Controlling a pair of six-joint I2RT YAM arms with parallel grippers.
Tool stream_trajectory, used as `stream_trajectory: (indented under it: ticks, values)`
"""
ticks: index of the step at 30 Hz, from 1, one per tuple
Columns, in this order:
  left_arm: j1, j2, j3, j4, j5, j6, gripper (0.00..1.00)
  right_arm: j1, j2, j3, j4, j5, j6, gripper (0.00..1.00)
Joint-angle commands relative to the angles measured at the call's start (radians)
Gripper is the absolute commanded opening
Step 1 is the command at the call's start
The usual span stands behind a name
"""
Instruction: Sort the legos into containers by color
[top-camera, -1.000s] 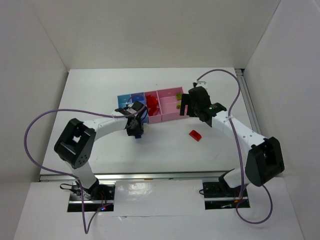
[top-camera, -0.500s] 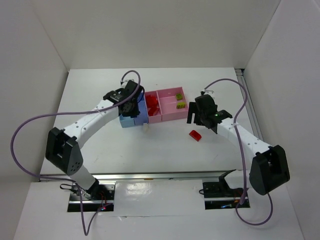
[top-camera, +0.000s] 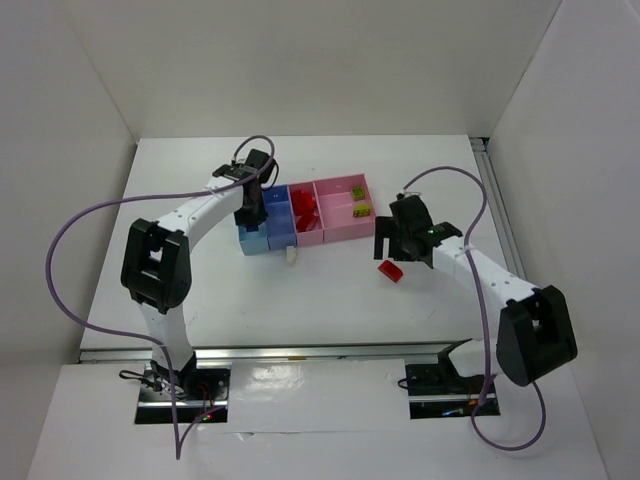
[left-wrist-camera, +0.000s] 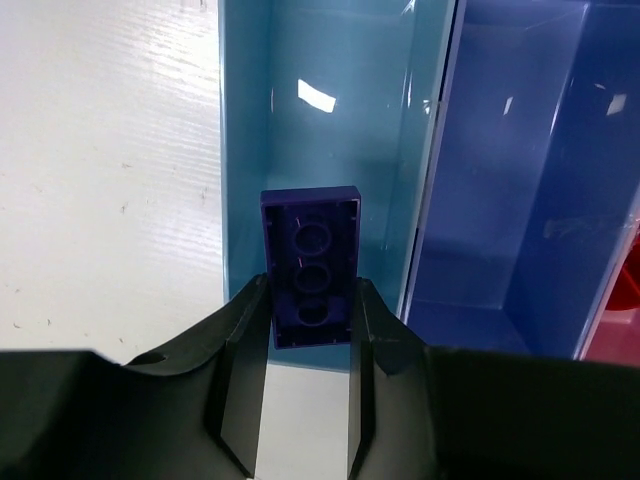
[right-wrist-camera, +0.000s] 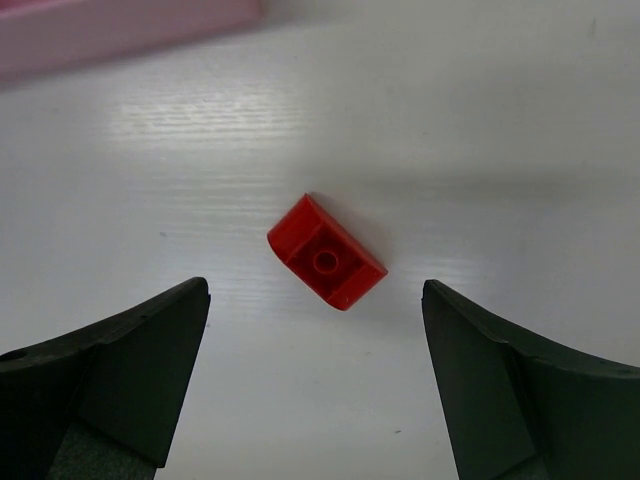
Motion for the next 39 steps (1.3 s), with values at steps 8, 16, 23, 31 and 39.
stream_trajectory:
  ticks: [8,16,23,31,39]
  values:
    - [0.013,-0.015,0.032,-0.002,0.045,0.017,0.87,0.004,0.192,0.006,0.006,0.000,0.017,0.92]
    - [-0.021,-0.179,0.001,0.008,0.068,0.029,0.87,0.004,0.229,-0.066,0.109,-0.066,-0.005,0.87]
    - [-0.021,-0.309,-0.010,0.008,0.103,0.048,0.87,0.013,0.218,-0.115,0.165,-0.026,-0.014,0.82]
    - [-0.021,-0.332,0.000,0.008,0.122,0.057,0.87,0.004,0.293,-0.095,0.174,0.139,0.020,0.76]
    - [-0.021,-0.314,0.000,0.008,0.131,0.057,0.87,0.011,0.249,-0.124,0.183,0.102,0.061,0.53]
